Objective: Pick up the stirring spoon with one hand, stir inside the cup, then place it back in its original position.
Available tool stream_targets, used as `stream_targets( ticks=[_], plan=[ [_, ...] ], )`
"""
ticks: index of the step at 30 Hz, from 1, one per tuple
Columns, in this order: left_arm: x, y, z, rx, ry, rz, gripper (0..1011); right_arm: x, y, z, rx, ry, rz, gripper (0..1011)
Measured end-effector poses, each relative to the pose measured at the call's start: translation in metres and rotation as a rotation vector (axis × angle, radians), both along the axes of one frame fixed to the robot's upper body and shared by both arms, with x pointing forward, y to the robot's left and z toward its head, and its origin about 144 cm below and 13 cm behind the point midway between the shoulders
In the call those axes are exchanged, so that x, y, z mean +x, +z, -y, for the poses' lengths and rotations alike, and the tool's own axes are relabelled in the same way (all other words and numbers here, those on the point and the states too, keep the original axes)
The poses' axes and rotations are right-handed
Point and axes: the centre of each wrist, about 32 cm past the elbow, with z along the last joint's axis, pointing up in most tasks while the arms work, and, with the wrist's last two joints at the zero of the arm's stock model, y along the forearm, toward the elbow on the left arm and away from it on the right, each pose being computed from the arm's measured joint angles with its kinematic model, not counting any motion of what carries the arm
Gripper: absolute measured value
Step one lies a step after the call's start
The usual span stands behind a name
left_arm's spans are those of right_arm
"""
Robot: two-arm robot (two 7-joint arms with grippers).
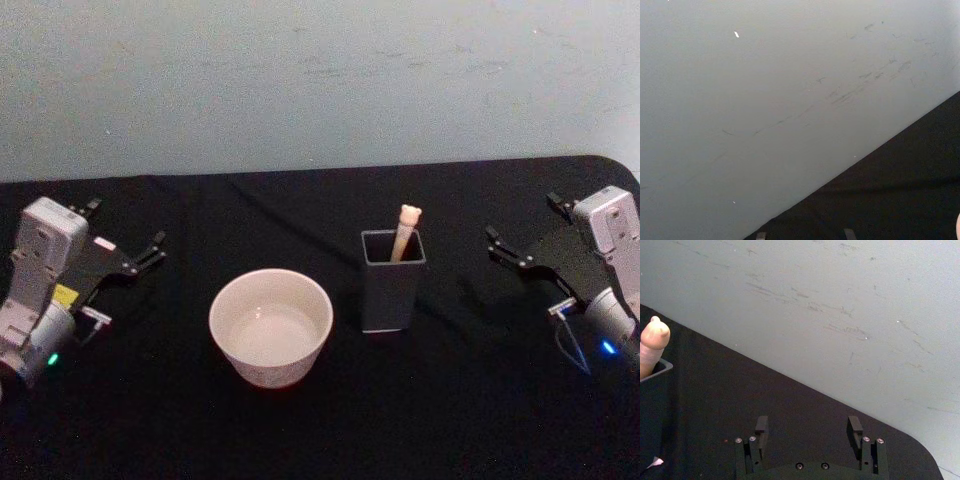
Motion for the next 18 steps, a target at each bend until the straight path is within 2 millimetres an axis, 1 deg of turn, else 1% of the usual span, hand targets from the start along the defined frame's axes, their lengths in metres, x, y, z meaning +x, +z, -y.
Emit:
stream_targets(
  ticks=[10,18],
  plan=[
    [0.000,0.000,0.000,0.000,0.000,0.000,1001,-0.001,0.003,0.002,0.028,0.021,-0.007,1002],
    [0.000,0.000,0.000,0.000,0.000,0.000,1001,-0.006,0.017,0.006,0.142,0.091,-0.013,1002]
  ],
)
